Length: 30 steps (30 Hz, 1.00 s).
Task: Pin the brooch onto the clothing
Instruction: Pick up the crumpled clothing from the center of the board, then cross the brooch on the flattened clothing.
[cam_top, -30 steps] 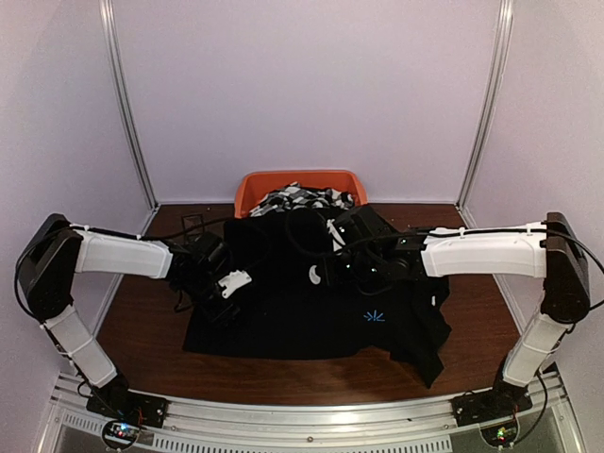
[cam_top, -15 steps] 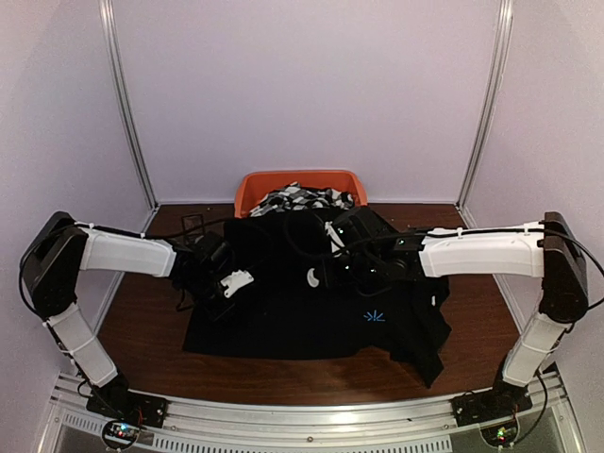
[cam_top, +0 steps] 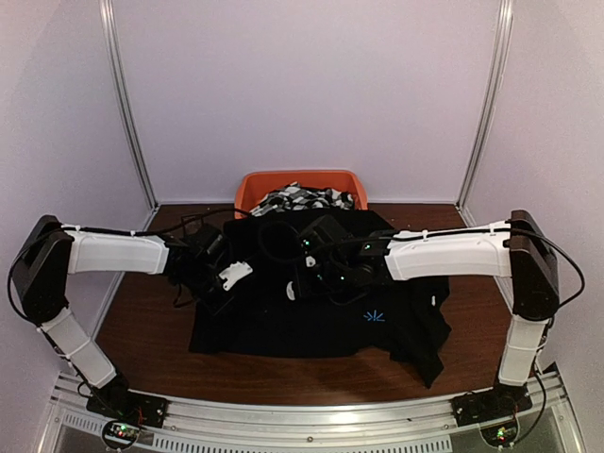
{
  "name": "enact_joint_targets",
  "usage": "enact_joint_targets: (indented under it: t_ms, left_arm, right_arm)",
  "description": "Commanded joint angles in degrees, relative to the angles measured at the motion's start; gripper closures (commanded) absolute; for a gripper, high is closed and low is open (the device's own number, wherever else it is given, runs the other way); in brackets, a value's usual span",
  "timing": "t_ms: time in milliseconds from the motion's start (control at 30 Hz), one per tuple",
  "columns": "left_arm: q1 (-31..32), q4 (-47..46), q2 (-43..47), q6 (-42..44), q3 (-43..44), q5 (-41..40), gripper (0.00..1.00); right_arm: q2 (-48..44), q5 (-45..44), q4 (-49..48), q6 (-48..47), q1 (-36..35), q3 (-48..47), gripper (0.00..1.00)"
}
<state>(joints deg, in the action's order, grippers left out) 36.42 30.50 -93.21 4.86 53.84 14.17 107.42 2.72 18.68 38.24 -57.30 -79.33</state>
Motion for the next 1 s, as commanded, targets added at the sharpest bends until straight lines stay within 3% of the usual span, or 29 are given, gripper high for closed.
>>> enact_joint_targets:
  t_ms: [0,400,967]
  left_arm:
    - [0.5,0.1,1.9,-2.7,1.9,1.3,1.00]
    - [1.2,-1.4,3.5,-3.3,1.2,3.5,1.00]
    - [3.0,-2.1,4.0,-3.0,0.6,5.3,1.00]
  right_arm:
    - [2.3,-0.1,-0.2,7.5,-0.5,-2.2,1.00]
    - [9.0,5.4,-5.5,16.7,-2.7,-4.7,1.00]
    - [13.7,3.5,-6.8,22.1,-2.6,-8.1,1.00]
